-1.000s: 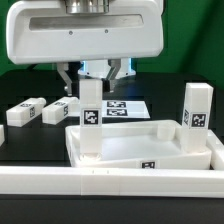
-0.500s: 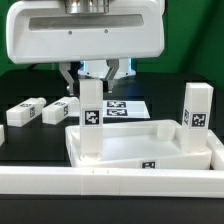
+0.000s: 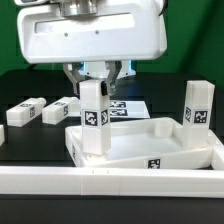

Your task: Assemble desk

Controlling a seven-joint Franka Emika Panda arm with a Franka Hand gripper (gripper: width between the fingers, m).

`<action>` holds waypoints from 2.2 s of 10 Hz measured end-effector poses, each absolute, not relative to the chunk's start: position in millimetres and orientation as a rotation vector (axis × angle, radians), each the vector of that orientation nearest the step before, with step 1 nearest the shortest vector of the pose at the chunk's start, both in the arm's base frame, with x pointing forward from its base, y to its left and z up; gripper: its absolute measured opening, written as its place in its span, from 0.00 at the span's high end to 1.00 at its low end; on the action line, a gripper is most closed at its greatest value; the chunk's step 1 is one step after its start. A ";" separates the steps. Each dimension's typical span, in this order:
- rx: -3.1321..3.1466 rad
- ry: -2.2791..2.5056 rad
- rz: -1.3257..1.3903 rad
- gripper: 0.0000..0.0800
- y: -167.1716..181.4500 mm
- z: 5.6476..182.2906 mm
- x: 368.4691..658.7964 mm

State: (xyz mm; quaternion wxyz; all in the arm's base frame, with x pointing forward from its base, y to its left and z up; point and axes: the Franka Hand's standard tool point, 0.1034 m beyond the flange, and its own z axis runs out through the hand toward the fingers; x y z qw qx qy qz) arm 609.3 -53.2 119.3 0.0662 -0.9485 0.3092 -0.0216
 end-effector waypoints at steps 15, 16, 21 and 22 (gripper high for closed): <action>-3.049 0.218 -0.079 0.19 -33.0 114.8 610.3; -3.063 0.104 -0.078 0.19 -34.1 114.9 611.7; -3.101 -0.500 -0.086 0.19 -29.3 117.1 614.8; -3.088 -0.585 -0.084 0.19 -30.1 116.9 614.6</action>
Offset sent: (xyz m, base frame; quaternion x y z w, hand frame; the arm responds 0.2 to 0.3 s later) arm -0.0027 0.0039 -0.0043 -0.0092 -0.0115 0.1657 0.9861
